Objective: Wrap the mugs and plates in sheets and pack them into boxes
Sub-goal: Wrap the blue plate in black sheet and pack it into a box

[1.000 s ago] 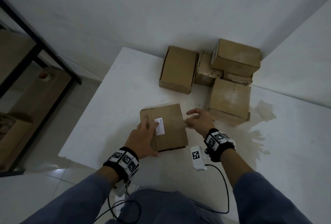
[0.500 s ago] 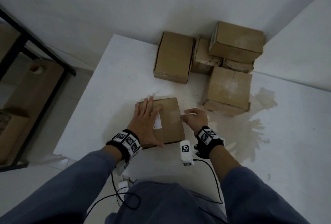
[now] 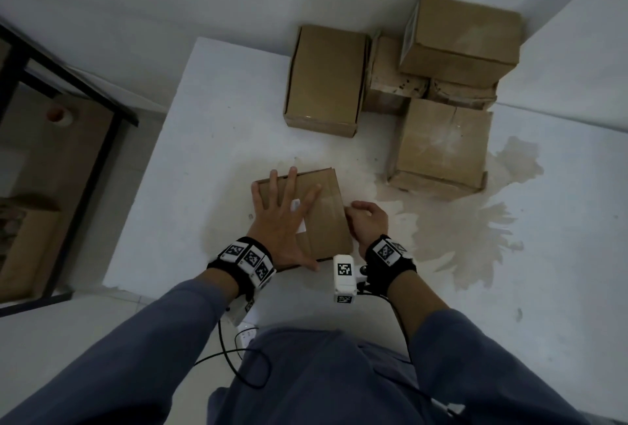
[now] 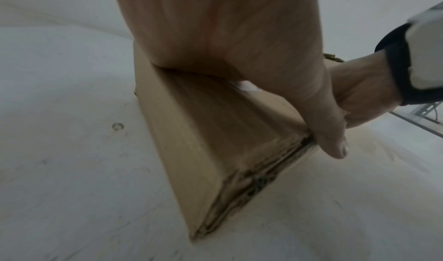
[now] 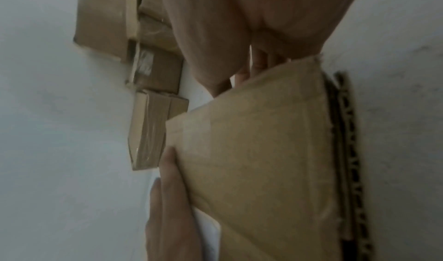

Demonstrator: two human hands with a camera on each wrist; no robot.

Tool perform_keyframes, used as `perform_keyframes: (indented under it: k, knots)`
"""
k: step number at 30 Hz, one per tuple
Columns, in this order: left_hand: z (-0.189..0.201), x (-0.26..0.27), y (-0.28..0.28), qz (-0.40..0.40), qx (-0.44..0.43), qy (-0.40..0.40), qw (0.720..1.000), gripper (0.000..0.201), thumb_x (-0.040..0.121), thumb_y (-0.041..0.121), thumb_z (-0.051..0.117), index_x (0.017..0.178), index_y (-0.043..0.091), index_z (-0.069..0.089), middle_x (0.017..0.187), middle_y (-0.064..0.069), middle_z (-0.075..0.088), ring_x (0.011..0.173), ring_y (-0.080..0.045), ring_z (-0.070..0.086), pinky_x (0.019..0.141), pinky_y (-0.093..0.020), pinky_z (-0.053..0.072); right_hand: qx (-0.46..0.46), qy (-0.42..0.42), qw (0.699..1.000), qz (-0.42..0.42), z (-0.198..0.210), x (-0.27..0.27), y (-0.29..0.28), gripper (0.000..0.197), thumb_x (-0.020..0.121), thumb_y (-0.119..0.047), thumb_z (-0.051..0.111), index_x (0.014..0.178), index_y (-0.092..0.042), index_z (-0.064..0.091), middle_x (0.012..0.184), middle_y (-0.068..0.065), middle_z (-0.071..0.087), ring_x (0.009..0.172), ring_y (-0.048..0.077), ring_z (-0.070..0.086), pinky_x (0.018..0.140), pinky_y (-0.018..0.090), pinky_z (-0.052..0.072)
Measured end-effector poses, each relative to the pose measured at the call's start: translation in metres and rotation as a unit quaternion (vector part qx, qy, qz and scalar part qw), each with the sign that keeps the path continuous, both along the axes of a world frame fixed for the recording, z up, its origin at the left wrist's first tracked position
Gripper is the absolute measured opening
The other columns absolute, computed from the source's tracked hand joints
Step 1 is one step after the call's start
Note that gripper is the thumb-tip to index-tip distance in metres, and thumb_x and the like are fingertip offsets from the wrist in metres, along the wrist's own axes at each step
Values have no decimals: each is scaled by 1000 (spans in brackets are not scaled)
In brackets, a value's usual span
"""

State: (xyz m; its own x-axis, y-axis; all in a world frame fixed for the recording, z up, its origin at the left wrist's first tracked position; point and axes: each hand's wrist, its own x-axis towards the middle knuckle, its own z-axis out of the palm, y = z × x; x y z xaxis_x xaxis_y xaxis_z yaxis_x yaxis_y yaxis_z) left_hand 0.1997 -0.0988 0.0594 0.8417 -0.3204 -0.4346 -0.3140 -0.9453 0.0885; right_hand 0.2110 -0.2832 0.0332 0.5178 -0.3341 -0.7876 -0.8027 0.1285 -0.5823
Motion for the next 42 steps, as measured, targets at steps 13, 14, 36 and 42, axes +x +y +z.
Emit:
perform_keyframes:
  k: [13,14,36,42]
  knots:
    - [-1,1,-1,1,22,-7,1000,150,34,103,41,152,33,-22,157,-21,-28,141,-53,-20,104,-76,0,-150,-153,949,231,39,-20,13,29,96,-16,45,104,-16,73,93,-3,69,82,9,59,68,11,45]
    - [-3,1,0,-2,26,-10,1000,150,34,104,40,152,33,-20,157,-21,-25,141,-54,-18,104,-76,1,-137,-157,950,235,42,-23,17,30,98,-18,43,107,-18,71,93,-3,69,82,9,59,64,9,43]
    - [-8,-1,1,-8,12,-28,999,150,36,102,44,153,31,-19,158,-22,-22,142,-53,-18,105,-76,1,-39,-16,972,233,54,16,35,64,71,-71,39,107,-25,66,111,4,66,98,27,61,91,47,50]
    - [0,3,1,-39,49,-3,998,151,37,97,52,153,30,-19,155,-23,-29,140,-54,-22,104,-76,-1,-141,-29,900,412,42,39,25,73,83,-44,55,148,-22,33,143,12,48,123,32,51,101,45,46]
